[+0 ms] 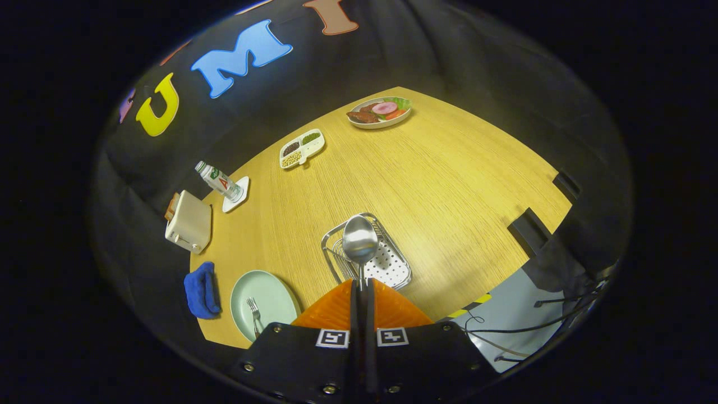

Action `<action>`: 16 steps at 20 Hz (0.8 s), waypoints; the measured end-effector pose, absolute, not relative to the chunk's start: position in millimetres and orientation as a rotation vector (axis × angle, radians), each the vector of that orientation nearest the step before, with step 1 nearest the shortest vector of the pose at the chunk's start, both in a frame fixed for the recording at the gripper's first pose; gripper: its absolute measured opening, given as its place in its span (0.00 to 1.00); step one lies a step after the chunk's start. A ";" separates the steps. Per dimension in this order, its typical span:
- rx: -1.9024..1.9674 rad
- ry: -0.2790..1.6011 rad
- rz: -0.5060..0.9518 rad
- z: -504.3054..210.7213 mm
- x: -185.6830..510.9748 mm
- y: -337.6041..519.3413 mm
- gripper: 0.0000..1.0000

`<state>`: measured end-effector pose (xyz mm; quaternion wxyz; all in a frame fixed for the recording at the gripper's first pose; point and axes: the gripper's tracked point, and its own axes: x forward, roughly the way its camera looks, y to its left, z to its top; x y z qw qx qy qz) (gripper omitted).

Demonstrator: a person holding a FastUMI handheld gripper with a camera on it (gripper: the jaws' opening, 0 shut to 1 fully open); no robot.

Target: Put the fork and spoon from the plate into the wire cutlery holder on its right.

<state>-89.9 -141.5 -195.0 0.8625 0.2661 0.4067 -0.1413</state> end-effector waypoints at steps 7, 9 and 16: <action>0.623 0.816 -0.337 -187.5 -87.2 -148.3 0.07; 0.603 0.798 -0.361 -187.1 -88.3 -156.0 0.09; 0.585 0.791 -0.352 -182.5 -88.4 -151.9 0.09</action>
